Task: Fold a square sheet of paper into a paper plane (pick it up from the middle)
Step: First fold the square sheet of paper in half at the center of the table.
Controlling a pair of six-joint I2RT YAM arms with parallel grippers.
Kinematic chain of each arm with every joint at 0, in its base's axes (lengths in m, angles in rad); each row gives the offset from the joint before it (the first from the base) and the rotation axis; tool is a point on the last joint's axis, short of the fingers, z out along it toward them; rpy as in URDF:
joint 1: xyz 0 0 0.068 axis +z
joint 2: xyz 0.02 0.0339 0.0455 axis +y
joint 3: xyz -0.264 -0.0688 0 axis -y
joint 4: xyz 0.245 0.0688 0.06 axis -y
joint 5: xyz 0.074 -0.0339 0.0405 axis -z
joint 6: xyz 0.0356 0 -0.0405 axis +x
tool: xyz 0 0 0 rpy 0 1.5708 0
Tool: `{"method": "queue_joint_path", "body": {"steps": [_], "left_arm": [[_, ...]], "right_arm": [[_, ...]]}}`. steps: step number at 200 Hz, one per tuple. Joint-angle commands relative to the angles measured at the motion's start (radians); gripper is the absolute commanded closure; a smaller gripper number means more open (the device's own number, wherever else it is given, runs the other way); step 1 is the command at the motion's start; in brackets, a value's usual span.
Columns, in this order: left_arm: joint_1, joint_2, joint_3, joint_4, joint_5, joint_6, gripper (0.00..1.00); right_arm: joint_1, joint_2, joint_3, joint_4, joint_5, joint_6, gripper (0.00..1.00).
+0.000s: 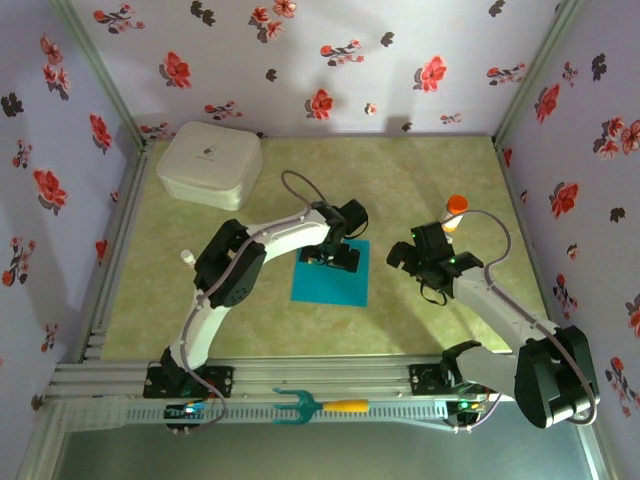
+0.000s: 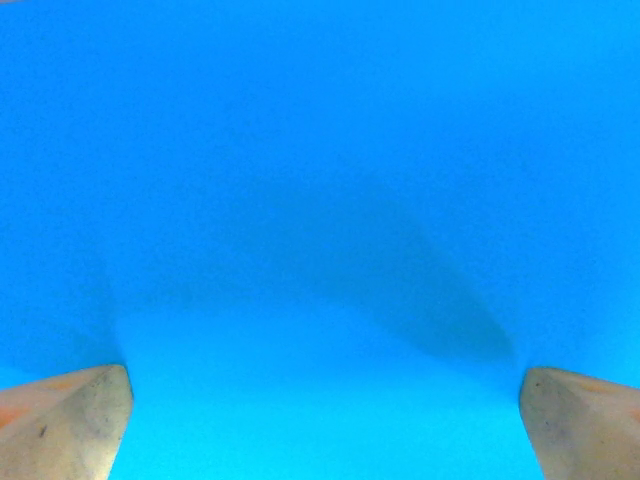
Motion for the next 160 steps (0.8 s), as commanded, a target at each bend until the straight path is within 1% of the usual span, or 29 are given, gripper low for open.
{"method": "queue_joint_path", "body": {"steps": [1,20,140,160], "left_arm": [[-0.006,0.04,0.022,-0.035,-0.011,-0.026,0.0],[-0.007,0.053,0.021,-0.065,-0.005,-0.029,0.0],[-0.007,0.061,0.013,-0.058,0.001,-0.026,0.03],[-0.007,0.053,0.013,-0.051,-0.001,-0.019,0.08]], "right_arm": [[-0.007,0.008,0.011,0.008,-0.005,-0.005,0.01],[-0.008,0.009,0.011,0.009,-0.003,-0.004,0.01],[-0.007,0.014,0.028,-0.004,0.003,-0.005,0.01],[-0.007,0.014,0.03,-0.005,0.002,-0.003,0.01]]}}
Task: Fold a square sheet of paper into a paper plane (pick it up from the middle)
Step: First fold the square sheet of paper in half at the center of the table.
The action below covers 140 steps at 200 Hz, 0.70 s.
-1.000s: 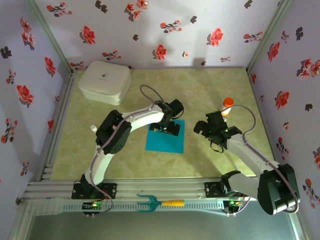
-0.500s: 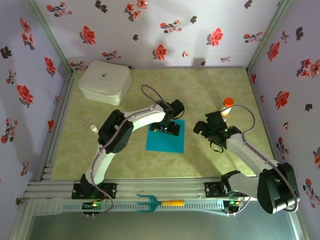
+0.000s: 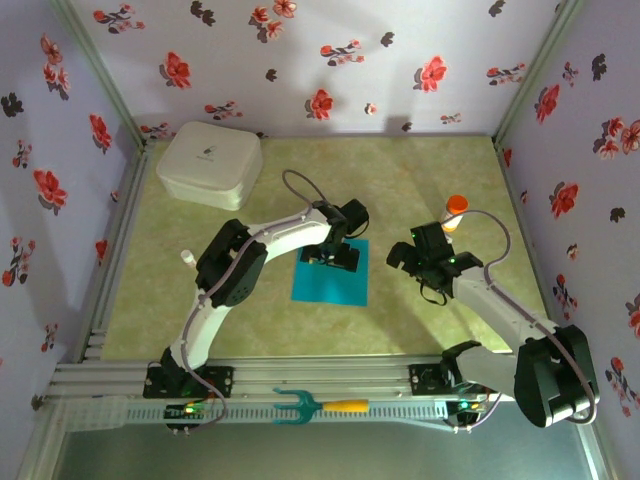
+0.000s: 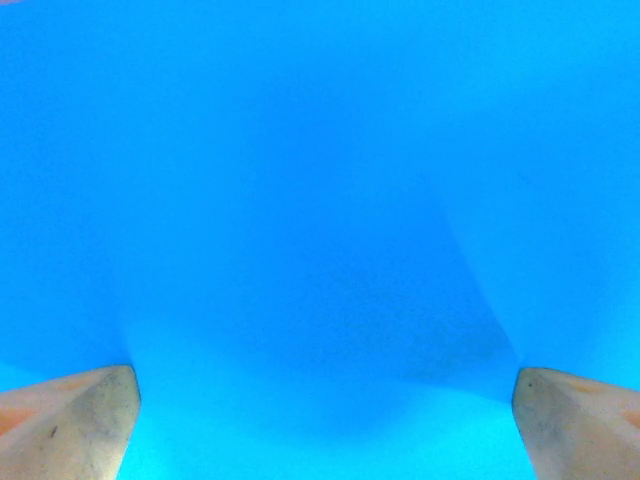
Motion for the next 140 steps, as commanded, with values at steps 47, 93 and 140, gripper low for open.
{"method": "queue_joint_path", "body": {"steps": [47,93,140], "left_arm": [[-0.006,-0.013,-0.033,0.026,-0.026,0.006,0.24],[-0.006,-0.08,-0.086,0.107,-0.035,0.022,0.44],[-0.006,-0.147,-0.141,0.186,-0.052,0.034,0.52]], "right_arm": [[-0.008,-0.02,0.026,0.022,-0.006,-0.009,0.01],[-0.007,-0.078,-0.005,0.052,0.03,0.023,0.01],[-0.007,-0.112,-0.007,0.057,0.057,0.033,0.01]]}}
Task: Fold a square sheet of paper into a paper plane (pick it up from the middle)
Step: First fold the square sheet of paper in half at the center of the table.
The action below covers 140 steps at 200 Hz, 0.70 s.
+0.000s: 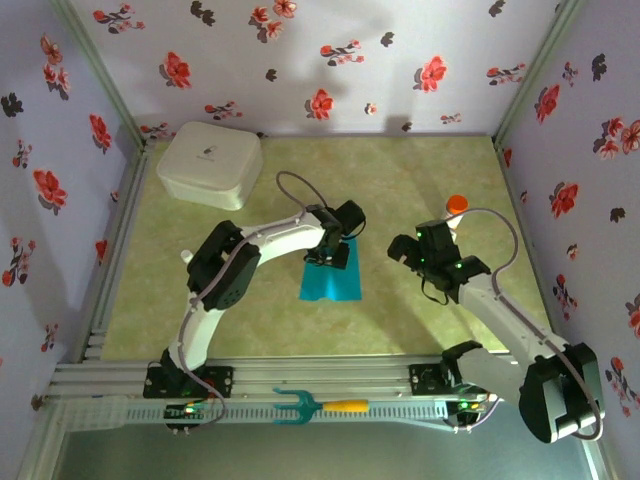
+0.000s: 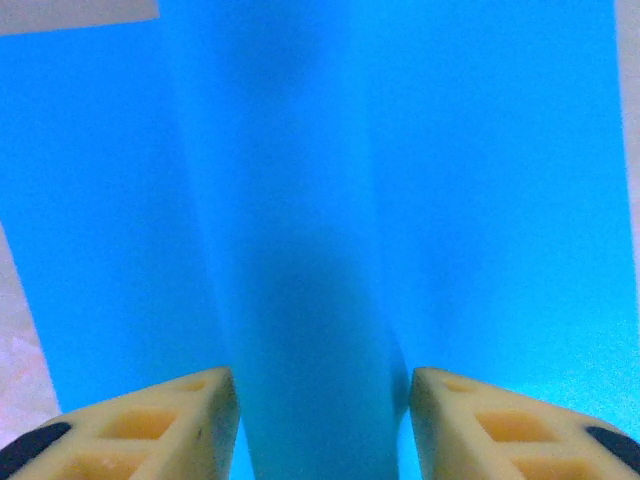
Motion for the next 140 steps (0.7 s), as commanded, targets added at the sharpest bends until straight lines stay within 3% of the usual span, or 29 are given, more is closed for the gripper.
{"method": "queue_joint_path", "body": {"steps": [1,60,140], "left_arm": [[-0.005,-0.069,-0.029,0.055,-0.028,0.017,0.52],[0.026,-0.183,-0.129,0.225,0.051,-0.02,0.57],[0.146,-0.304,-0.341,0.636,0.441,-0.143,0.57]], "right_arm": [[-0.007,-0.026,-0.007,0.013,0.045,0.02,0.01],[-0.007,-0.058,-0.034,0.076,0.056,0.013,0.01],[-0.009,-0.099,-0.076,0.21,-0.031,-0.029,0.01]]}}
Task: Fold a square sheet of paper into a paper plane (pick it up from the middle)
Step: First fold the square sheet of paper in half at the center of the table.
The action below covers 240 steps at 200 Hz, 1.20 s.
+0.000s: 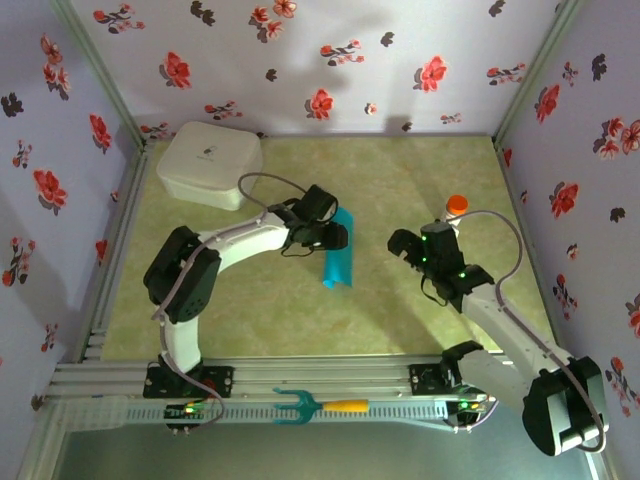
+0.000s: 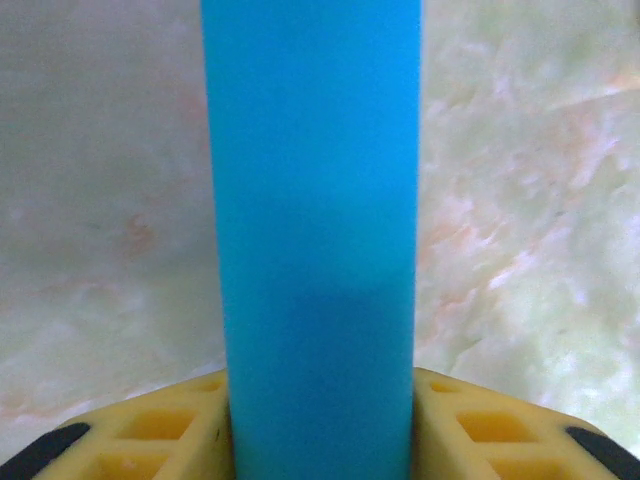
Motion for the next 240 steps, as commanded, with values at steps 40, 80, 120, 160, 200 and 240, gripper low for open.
{"method": "queue_joint_path", "body": {"steps": [40,80,120,160,200,240], "left_arm": [[0.041,-0.05,-0.082,0.314,0.268,-0.116,0.57],[0.048,-0.028,-0.113,0.409,0.331,-0.163,0.57],[0.064,0.007,-0.144,0.455,0.363,-0.215,0.57],[0.075,0.044,-0.174,0.431,0.363,-0.224,0.58],[0.075,0.091,-0.164,0.36,0.366,-0.212,0.57],[0.076,0.114,-0.143,0.266,0.353,-0.163,0.55]], "right_arm": [[-0.012,-0.026,0.016,-0.002,-0.022,-0.045,0.01],[-0.021,-0.034,0.031,-0.004,-0.062,-0.055,0.01],[-0.023,-0.029,0.02,0.049,-0.131,-0.036,0.01],[-0.024,0.01,0.018,0.071,-0.166,-0.017,0.01],[-0.023,0.063,0.02,0.088,-0.201,-0.001,0.01],[-0.023,0.121,0.031,0.098,-0.244,0.009,0.01]]}}
